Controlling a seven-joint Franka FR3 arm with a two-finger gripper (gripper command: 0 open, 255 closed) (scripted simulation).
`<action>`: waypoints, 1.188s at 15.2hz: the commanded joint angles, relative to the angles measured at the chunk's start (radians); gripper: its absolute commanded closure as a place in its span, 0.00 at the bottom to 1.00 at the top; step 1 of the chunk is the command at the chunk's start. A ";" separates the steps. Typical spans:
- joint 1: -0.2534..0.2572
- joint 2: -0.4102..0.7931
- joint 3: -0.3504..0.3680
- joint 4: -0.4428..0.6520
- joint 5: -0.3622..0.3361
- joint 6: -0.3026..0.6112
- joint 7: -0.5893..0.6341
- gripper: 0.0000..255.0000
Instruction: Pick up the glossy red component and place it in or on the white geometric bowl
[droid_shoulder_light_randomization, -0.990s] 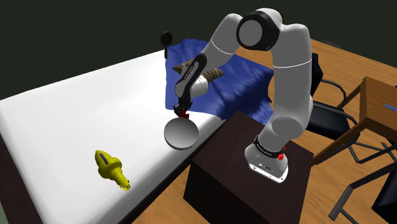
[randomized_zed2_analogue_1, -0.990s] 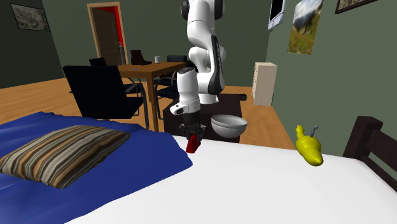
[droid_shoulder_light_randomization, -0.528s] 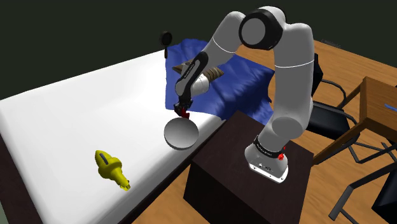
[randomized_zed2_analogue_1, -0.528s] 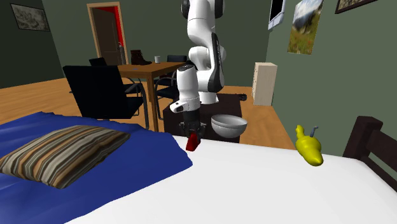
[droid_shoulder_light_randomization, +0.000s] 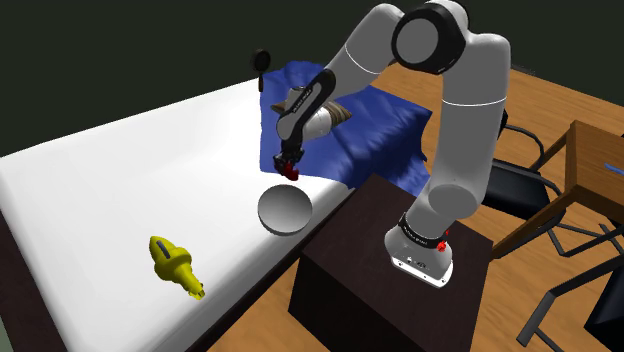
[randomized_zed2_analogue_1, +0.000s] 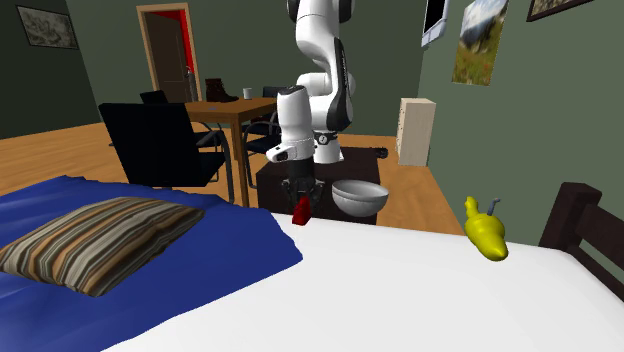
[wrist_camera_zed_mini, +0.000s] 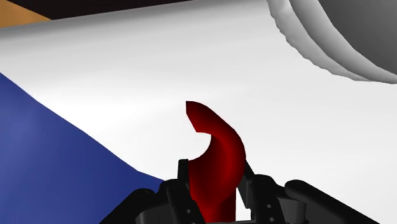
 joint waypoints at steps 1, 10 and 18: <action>0.005 -0.031 -0.007 -0.007 -0.009 -0.024 0.009 1.00; 0.019 -0.147 -0.030 -0.019 -0.049 -0.127 0.047 1.00; 0.025 -0.242 -0.042 -0.014 -0.082 -0.225 0.080 1.00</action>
